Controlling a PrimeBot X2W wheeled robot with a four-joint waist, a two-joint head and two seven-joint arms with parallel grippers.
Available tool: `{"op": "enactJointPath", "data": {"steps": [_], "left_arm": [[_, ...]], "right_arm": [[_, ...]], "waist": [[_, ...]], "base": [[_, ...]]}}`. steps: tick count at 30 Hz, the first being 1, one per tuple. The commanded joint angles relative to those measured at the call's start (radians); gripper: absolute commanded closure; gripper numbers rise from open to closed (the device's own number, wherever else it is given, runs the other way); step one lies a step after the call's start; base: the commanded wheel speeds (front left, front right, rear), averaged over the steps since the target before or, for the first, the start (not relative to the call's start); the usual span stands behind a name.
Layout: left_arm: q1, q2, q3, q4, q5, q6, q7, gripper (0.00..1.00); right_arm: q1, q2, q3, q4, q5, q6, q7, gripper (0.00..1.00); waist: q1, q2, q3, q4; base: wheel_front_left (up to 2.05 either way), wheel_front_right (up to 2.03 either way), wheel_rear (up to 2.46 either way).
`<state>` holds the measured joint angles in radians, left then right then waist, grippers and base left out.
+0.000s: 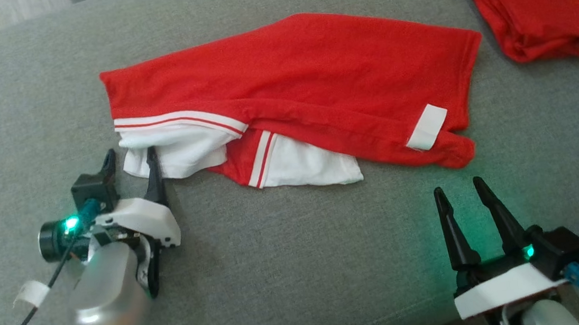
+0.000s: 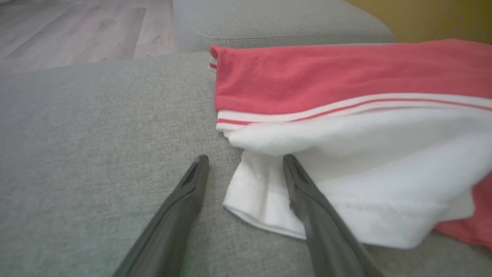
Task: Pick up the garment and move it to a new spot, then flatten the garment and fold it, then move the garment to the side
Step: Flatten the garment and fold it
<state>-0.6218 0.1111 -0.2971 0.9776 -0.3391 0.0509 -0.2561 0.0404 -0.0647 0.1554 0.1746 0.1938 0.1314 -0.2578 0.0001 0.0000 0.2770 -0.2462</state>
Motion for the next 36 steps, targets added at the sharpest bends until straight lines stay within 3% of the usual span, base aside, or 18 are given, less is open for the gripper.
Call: {"op": "enactJointPath", "data": {"steps": [1,2,3,7,11,23,24,25,36], "left_arm": [[-0.027,0.032,0.025,0.038,0.004,-0.009,0.005,0.55],[-0.035,0.03,0.027,0.058,-0.001,-0.014,0.006,0.89],[-0.04,0.027,0.029,0.075,-0.008,-0.022,0.006,1.0],[-0.035,0.007,0.037,0.094,-0.038,-0.066,0.002,1.0],[-0.01,0.001,0.044,0.062,-0.049,-0.082,-0.003,1.0],[0.196,0.001,0.068,-0.211,-0.052,-0.049,-0.005,1.0],[0.202,0.001,0.066,-0.224,-0.052,-0.048,-0.005,0.65],[0.208,0.001,0.069,-0.236,-0.052,-0.042,-0.005,0.0],[0.295,-0.004,0.067,-0.298,-0.048,0.017,0.008,0.0]], "right_arm": [[-0.028,-0.014,0.023,-0.026,0.007,-0.001,-0.004,0.0],[-0.03,-0.014,0.021,-0.025,0.006,-0.001,-0.004,0.0],[-0.03,-0.014,0.017,-0.025,0.006,-0.001,-0.004,0.0],[-0.022,-0.012,-0.004,-0.022,0.004,-0.001,-0.004,0.0],[-0.011,-0.01,-0.025,-0.019,0.003,-0.001,-0.004,0.0],[0.015,-0.002,-0.066,-0.014,-0.001,-0.001,-0.004,0.0],[0.013,-0.002,-0.062,-0.013,0.0,-0.001,-0.004,0.0],[0.011,-0.003,-0.058,-0.012,0.001,-0.001,-0.004,0.0],[0.008,-0.003,-0.054,-0.01,0.005,-0.001,-0.004,0.0]], "waist": [[-0.0001,0.0,0.006,-0.006],[-0.0001,0.0,0.006,-0.006],[-0.0001,0.0,0.005,-0.005],[-0.0001,0.0,-0.01,0.009],[-0.0001,0.0,-0.022,0.024],[-0.0001,0.0,-0.056,0.09],[-0.0001,0.0,-0.054,0.093],[-0.0001,0.0,-0.053,0.095],[-0.0001,0.0,-0.056,0.107]], "base": [[0.0,0.0,0.0],[0.0,0.0,0.0],[0.0,0.0,0.0],[0.0,0.0,0.0],[0.0,0.0,0.0],[0.0,0.0,0.0],[0.0,0.0,0.0],[0.0,0.0,0.0],[0.0,0.0,0.0]]}}
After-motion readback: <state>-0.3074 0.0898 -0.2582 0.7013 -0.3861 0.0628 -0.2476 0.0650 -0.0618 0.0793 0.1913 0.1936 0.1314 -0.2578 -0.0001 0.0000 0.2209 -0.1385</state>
